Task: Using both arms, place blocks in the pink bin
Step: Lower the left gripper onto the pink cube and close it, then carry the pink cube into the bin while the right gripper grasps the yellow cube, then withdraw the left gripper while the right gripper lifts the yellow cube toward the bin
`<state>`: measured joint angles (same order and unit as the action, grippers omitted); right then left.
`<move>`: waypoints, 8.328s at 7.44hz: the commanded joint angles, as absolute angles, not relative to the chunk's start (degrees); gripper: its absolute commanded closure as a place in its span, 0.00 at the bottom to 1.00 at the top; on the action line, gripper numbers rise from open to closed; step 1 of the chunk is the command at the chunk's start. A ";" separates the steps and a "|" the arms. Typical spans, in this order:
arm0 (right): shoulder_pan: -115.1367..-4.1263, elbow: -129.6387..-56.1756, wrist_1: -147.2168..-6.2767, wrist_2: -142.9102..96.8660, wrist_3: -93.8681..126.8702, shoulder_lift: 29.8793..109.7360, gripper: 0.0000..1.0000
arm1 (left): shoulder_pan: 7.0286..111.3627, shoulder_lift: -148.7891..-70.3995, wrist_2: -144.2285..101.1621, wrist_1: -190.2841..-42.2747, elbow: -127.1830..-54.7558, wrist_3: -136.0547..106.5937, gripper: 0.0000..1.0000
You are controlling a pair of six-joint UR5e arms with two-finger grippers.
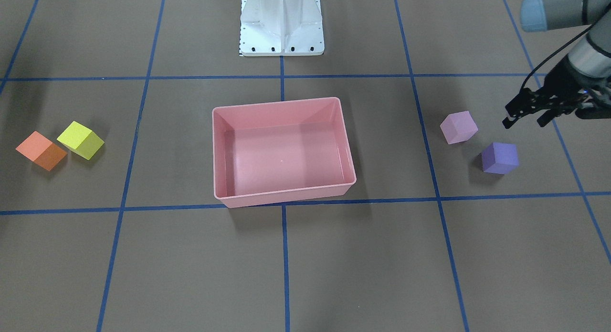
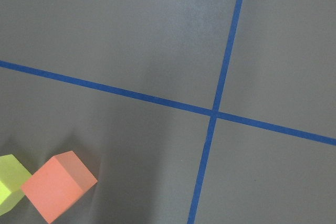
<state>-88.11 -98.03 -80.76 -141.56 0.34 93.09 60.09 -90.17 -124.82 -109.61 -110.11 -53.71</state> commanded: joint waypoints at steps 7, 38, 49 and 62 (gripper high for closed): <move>-87.89 -98.09 -80.33 -143.88 0.88 93.08 0.00 | 38.59 -84.11 -104.16 -116.63 -110.75 -71.10 0.00; -49.22 -100.73 -59.33 -121.64 76.38 94.22 0.00 | 47.04 -112.30 -118.48 -86.04 -121.47 -84.78 1.00; -50.96 -104.13 -61.68 -124.95 76.29 94.04 1.00 | 31.55 -137.81 -105.29 -87.54 -101.42 -104.15 0.00; -43.36 -110.04 -89.29 -111.40 52.82 56.00 1.00 | 53.16 -97.93 -110.65 -100.08 -110.59 -37.92 0.00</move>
